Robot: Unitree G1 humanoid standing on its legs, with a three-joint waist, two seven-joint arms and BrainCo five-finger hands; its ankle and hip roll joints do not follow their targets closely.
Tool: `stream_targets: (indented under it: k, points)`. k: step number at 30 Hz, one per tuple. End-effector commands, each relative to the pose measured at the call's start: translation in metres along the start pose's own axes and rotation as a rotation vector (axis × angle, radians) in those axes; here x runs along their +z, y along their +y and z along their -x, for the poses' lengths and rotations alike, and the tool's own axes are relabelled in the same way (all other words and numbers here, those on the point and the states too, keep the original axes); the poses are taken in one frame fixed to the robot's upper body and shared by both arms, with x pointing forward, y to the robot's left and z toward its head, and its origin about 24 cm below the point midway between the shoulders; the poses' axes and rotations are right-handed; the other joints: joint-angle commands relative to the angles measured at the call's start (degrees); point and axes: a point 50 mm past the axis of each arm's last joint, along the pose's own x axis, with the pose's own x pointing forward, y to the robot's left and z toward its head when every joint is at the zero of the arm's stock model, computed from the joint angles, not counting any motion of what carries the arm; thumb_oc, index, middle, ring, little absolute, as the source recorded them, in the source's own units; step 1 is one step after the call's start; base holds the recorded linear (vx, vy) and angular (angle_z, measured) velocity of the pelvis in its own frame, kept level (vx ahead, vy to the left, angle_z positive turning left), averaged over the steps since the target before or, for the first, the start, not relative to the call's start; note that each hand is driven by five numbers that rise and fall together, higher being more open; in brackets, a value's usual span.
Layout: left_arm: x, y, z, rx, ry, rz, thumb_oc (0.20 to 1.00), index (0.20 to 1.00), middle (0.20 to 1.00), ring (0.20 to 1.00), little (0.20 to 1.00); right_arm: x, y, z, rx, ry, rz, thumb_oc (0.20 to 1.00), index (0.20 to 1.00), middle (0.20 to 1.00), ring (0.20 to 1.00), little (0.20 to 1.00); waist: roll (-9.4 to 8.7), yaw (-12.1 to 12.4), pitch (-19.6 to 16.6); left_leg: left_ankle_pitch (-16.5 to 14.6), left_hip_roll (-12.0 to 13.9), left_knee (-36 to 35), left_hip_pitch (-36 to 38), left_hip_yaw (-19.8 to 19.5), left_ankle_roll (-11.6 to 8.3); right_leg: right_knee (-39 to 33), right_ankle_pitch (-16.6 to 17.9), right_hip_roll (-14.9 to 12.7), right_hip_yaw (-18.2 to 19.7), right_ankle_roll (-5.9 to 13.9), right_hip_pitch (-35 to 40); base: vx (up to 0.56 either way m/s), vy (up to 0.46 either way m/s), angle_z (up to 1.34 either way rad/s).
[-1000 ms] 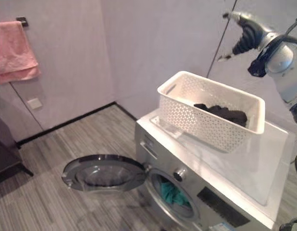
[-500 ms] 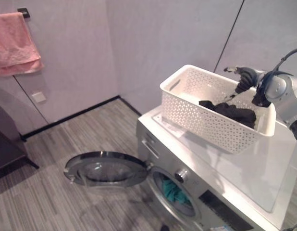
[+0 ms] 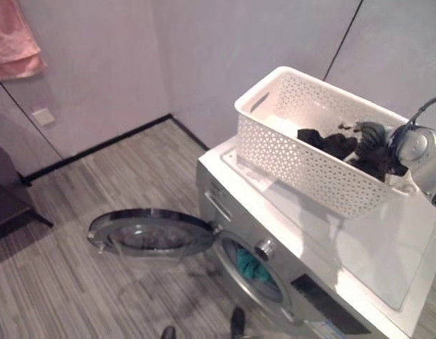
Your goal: Grab the laundry basket,head to the washer,open it,put in the laundry and shut it.
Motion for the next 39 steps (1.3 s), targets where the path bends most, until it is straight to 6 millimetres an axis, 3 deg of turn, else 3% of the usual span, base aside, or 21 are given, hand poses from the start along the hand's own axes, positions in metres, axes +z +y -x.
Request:
stream_targets:
  k: [1,6,7,8,10,14,15,17,22,25,27,29,31,32,33,34,35,37,38,39]
  points:
    - [0.026,0.031,0.000,0.076,-0.071,0.042,1.000,1.000,1.000,1.000,1.000,-0.003,-0.013,0.008,-0.011,0.019,0.042,1.000,1.000,1.000,1.000,1.000,-3.27,1.0,2.6,-1.0,1.4,0.4,0.6,1.4,0.02,4.6,-9.5,-1.9,0.0,2.11,2.3,-0.03,-0.031,0.10]
    - [0.043,0.024,-0.001,0.054,-0.135,0.042,1.000,1.000,1.000,1.000,1.000,0.004,0.012,0.005,0.139,-0.014,0.090,1.000,1.000,1.000,1.000,1.000,-3.31,1.1,4.4,0.2,1.7,0.3,-1.6,0.7,-0.28,5.4,-9.5,-1.6,-0.4,1.83,0.1,-0.05,-0.041,0.11]
    - [0.050,0.016,-0.001,0.029,-0.171,0.044,1.000,1.000,1.000,1.000,1.000,0.007,0.030,0.008,0.251,-0.042,0.105,1.000,1.000,1.000,1.000,1.000,-3.21,1.2,5.2,0.6,1.8,0.3,-2.6,0.3,-0.45,5.7,-9.6,-1.5,-0.9,1.74,-0.7,-0.03,-0.041,0.05]
    - [0.050,0.016,-0.001,0.029,-0.171,0.044,1.000,1.000,1.000,1.000,1.000,0.007,0.030,0.008,0.251,-0.041,0.105,1.000,1.000,1.000,1.000,1.000,-3.18,1.2,5.1,0.6,1.8,0.3,-2.7,0.3,-0.46,5.8,-9.6,-1.5,-0.9,1.74,-0.8,-0.02,-0.056,0.09]
    - [0.057,0.006,0.000,-0.005,-0.215,0.039,1.000,1.000,1.000,1.000,1.000,0.003,0.050,0.012,0.371,-0.045,0.090,1.000,1.000,1.000,1.000,1.000,-3.11,1.3,6.2,1.1,2.1,0.3,-3.5,0.0,-0.62,5.9,-9.6,-1.3,-1.2,1.60,-1.3,-0.01,-0.042,0.15]
    - [0.064,-0.002,0.001,-0.029,-0.247,0.021,1.000,1.000,1.000,1.000,1.000,0.001,0.064,0.013,0.425,-0.052,0.077,1.000,1.000,1.000,1.000,1.000,-2.78,1.4,7.0,1.2,2.2,0.3,-3.9,-0.1,-0.62,5.9,-9.6,-1.0,-1.1,1.53,-1.8,-0.01,-0.020,0.08]
    - [0.065,-0.007,0.001,-0.043,-0.257,0.009,1.000,1.000,1.000,1.000,1.000,0.005,0.069,0.012,0.448,-0.069,0.072,0.809,0.809,0.809,0.809,0.809,-2.46,1.4,7.3,1.4,2.3,0.3,-3.9,0.2,-0.61,5.9,-9.6,-0.9,-1.0,1.48,-2.0,0.00,0.000,0.00]
    - [0.067,-0.013,0.002,-0.062,-0.275,0.008,1.000,1.000,1.000,1.000,1.000,0.007,0.073,0.013,0.456,-0.088,0.049,0.200,0.200,0.200,0.200,0.200,-2.08,1.2,7.4,1.4,2.4,0.3,-3.8,0.4,-0.56,5.9,-9.5,-0.8,-0.8,1.45,-2.1,0.00,-0.001,-0.02]
    - [0.066,-0.021,0.003,-0.095,-0.290,-0.013,1.000,1.000,1.000,1.000,1.000,0.009,0.079,0.016,0.488,-0.115,0.030,0.200,0.200,0.200,0.200,0.200,-1.15,1.0,7.2,1.5,2.3,0.3,-3.4,0.9,-0.50,5.8,-9.5,-0.7,-0.4,1.56,-2.0,0.01,0.007,-0.04]
    - [0.069,-0.028,0.004,-0.122,-0.308,-0.008,1.000,1.000,1.000,1.000,1.000,0.008,0.071,0.017,0.454,-0.114,0.020,0.200,0.200,0.200,0.200,0.200,-0.42,0.6,6.8,1.3,2.2,0.3,-3.2,1.1,-0.38,5.7,-9.4,-0.7,-0.2,1.65,-1.9,0.01,0.030,-0.05]
    - [0.065,-0.033,0.005,-0.135,-0.310,-0.013,1.000,1.000,1.000,1.000,1.000,0.004,0.042,0.017,0.295,-0.106,-0.014,0.200,0.200,0.200,0.200,0.200,0.24,0.2,6.4,1.0,1.9,0.3,-3.0,1.4,-0.18,5.5,-9.2,-1.0,-0.1,1.78,-1.7,0.00,0.041,-0.04]
    - [0.065,-0.033,0.005,-0.135,-0.310,-0.013,1.000,1.000,1.000,1.000,1.000,0.004,0.042,0.017,0.295,-0.106,-0.014,0.200,0.200,0.200,0.200,0.200,0.24,0.3,6.4,0.9,1.9,0.3,-3.0,1.4,-0.18,5.5,-9.2,-0.9,-0.1,1.78,-1.7,0.00,0.000,0.00]
    - [0.063,-0.037,0.005,-0.140,-0.304,-0.019,1.000,1.000,1.000,1.000,1.000,0.001,0.014,0.018,0.127,-0.118,-0.085,0.200,0.200,0.200,0.200,0.200,0.60,-0.1,6.0,0.7,1.6,0.3,-2.8,1.6,-0.01,5.3,-9.0,-1.1,0.1,1.89,-1.6,0.00,0.025,-0.01]
    - [0.064,-0.039,0.005,-0.145,-0.303,-0.031,1.000,1.000,1.000,1.000,1.000,-0.003,-0.011,0.025,-0.053,-0.147,-0.189,0.200,0.200,0.200,0.200,0.200,0.92,-0.3,5.5,0.3,1.5,0.3,-2.4,1.7,0.17,5.3,-9.1,-1.3,0.2,1.99,-1.2,0.00,0.053,-0.01]
    - [0.065,-0.040,0.005,-0.144,-0.311,-0.037,1.000,1.000,1.000,1.000,1.000,-0.009,-0.024,0.028,-0.150,-0.137,-0.247,0.200,0.200,0.200,0.200,0.200,1.14,-0.4,5.3,0.2,1.3,0.3,-2.2,1.7,0.32,5.3,-9.1,-1.3,0.3,2.02,-0.9,0.01,0.038,0.00]
    - [0.065,-0.040,0.005,-0.144,-0.311,-0.037,1.000,1.000,1.000,1.000,1.000,-0.009,-0.024,0.028,-0.150,-0.137,-0.248,0.200,0.200,0.200,0.200,0.200,1.13,-0.4,5.2,0.2,1.3,0.3,-2.2,1.7,0.33,5.3,-9.1,-1.3,0.3,2.02,-0.9,0.01,0.039,0.00]
    - [0.063,-0.042,0.005,-0.146,-0.306,-0.040,1.000,1.000,1.000,1.000,1.000,-0.011,-0.048,0.037,-0.311,-0.173,-0.337,0.200,0.200,0.200,0.200,0.200,1.45,-0.7,4.8,-0.3,1.3,0.3,-1.6,1.8,0.47,5.2,-9.2,-1.3,0.5,2.05,-0.3,0.01,0.039,-0.02]
    - [0.061,-0.042,0.004,-0.139,-0.290,-0.048,1.000,1.000,1.000,1.000,1.000,-0.010,-0.066,0.044,-0.442,-0.216,-0.419,0.200,0.200,0.200,0.200,0.200,1.53,-0.9,4.1,-0.6,1.0,0.3,-1.3,2.0,0.70,5.2,-9.3,-1.5,0.7,2.09,0.0,0.02,0.048,-0.03]
    - [0.057,-0.041,0.004,-0.133,-0.268,-0.045,1.000,1.000,1.000,1.000,1.000,-0.002,-0.085,0.057,-0.563,-0.300,-0.479,0.200,0.200,0.200,0.200,0.200,1.67,-1.2,3.3,-1.2,0.8,0.3,-0.5,2.2,0.96,5.2,-9.4,-1.6,1.0,2.10,0.6,0.03,0.030,-0.03]
    - [0.057,-0.041,0.004,-0.132,-0.268,-0.047,1.000,1.000,1.000,1.000,1.000,-0.002,-0.085,0.057,-0.564,-0.299,-0.480,0.200,0.200,0.200,0.200,0.200,1.60,-1.1,3.4,-1.2,0.8,0.3,-0.4,2.2,0.96,5.2,-9.5,-1.6,1.0,2.10,0.7,0.05,0.027,-0.07]
